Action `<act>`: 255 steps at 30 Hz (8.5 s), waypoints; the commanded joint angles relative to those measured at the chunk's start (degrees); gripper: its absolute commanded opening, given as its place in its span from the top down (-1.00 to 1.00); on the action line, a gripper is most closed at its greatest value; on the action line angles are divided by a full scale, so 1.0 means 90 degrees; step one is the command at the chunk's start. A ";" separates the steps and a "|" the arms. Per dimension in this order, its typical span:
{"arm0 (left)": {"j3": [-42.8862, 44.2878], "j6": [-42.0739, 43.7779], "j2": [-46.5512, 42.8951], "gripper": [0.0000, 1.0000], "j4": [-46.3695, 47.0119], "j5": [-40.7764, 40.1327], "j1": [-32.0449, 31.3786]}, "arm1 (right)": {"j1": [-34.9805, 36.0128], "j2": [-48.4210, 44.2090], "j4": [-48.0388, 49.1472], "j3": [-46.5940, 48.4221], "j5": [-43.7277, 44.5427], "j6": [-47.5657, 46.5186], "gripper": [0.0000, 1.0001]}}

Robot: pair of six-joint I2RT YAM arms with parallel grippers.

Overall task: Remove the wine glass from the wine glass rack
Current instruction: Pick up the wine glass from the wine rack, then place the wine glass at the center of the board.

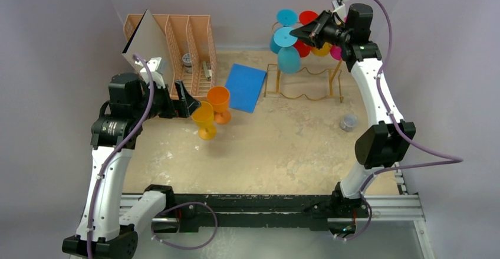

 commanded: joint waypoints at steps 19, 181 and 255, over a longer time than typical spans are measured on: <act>0.0184 0.0020 0.0071 -1.00 0.0070 0.0566 0.0046 | 0.0047 -0.0244 -0.0375 -0.0032 0.0000 -0.0388 1.00; -0.2994 -0.3120 0.0074 1.00 0.7227 0.1883 -0.2367 | 0.3573 -0.3599 0.4167 -0.6189 0.0134 -0.0274 1.00; -0.2058 -0.2107 0.0501 -0.07 0.5663 0.2663 -0.2488 | 0.3615 -0.3854 0.4998 -0.6751 -0.0388 -0.1200 1.00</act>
